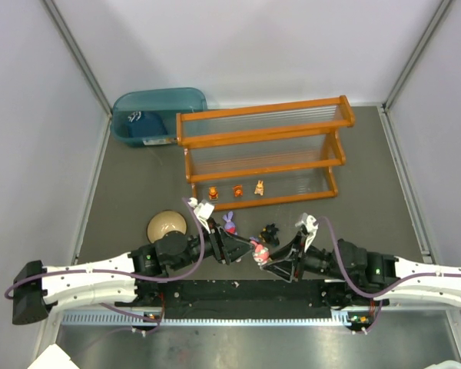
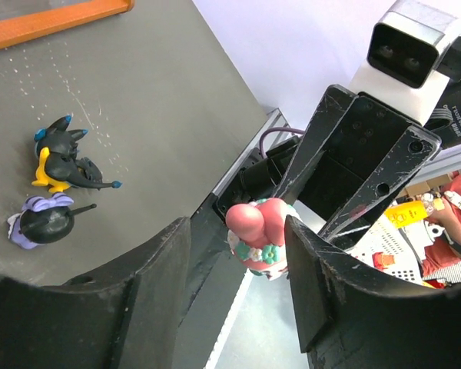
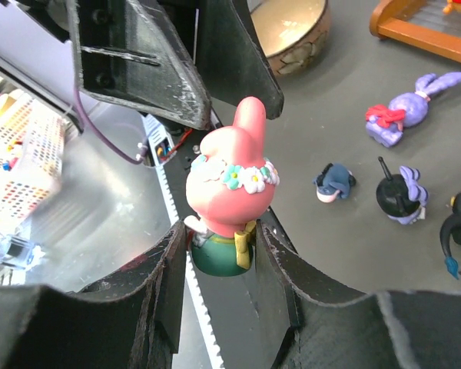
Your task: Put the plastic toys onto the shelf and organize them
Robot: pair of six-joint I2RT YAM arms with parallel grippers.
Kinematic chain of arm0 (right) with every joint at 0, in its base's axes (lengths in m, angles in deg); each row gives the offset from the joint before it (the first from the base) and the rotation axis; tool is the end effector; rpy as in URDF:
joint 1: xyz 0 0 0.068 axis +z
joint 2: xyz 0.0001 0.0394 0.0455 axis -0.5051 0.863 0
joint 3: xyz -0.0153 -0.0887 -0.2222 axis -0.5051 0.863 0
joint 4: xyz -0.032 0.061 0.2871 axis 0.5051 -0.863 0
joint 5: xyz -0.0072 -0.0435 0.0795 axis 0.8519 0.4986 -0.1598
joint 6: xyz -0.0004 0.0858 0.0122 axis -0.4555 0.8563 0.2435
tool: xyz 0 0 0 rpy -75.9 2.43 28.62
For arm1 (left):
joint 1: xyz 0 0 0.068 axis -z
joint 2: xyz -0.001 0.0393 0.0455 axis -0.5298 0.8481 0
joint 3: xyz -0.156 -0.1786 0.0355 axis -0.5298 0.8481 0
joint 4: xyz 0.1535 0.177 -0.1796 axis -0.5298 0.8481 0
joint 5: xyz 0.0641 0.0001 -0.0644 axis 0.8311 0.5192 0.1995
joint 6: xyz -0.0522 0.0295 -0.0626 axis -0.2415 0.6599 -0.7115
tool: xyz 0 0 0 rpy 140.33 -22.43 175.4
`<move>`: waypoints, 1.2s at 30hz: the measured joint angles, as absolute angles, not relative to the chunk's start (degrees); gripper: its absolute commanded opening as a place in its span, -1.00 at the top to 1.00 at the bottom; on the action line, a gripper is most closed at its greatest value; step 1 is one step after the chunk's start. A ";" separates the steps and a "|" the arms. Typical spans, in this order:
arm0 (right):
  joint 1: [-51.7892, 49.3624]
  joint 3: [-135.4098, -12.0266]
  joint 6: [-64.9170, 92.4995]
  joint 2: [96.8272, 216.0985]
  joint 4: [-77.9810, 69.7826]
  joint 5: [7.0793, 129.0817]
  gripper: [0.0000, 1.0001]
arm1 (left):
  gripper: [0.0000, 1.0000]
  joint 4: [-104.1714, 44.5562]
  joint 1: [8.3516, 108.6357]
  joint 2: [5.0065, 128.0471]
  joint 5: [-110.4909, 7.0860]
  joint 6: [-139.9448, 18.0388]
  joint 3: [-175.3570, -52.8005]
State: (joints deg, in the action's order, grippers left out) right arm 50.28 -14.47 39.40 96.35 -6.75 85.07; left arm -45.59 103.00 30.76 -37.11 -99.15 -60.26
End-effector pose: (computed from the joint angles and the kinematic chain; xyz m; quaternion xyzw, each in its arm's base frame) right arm 0.0511 0.2332 0.2128 -0.2579 0.7076 0.5125 0.4126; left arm 0.0979 -0.2586 0.2050 0.0967 0.7212 -0.5755 0.3732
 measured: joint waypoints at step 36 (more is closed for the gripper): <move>49.73 -11.89 40.43 94.69 -2.29 82.97 1.00 | 0.56 -55.80 102.95 33.10 -39.06 -101.51 -57.29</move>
State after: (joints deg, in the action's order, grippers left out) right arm 49.73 -11.89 40.43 94.69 -2.29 82.97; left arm -55.80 102.95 33.10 -39.06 -101.51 -57.29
